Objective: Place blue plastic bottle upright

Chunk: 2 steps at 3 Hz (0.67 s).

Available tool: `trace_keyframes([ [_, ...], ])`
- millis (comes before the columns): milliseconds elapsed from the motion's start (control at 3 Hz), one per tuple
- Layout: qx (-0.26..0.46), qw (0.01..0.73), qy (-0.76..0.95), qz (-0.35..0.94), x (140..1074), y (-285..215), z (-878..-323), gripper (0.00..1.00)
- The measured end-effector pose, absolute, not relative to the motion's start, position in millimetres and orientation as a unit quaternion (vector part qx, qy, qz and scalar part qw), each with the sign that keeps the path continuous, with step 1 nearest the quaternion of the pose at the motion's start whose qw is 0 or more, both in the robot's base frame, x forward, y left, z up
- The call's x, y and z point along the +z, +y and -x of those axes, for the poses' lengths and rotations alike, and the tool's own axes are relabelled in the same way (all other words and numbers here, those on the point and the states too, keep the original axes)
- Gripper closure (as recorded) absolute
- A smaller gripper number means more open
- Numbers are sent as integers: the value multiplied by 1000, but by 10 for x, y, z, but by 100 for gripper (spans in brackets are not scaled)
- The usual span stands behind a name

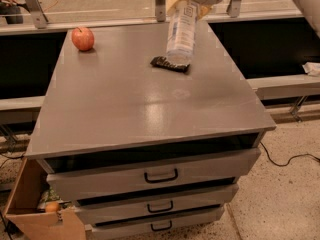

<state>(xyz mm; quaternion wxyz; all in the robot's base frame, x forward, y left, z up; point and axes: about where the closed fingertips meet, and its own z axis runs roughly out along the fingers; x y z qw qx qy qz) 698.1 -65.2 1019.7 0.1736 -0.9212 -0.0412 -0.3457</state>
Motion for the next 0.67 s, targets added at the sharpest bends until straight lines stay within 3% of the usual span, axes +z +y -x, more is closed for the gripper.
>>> trace_keyframes([
  [333,-340,252,-85,902,10160,-782,-7032,100],
  [667,-353,265,-121,889,10260,-741,-7040,100],
])
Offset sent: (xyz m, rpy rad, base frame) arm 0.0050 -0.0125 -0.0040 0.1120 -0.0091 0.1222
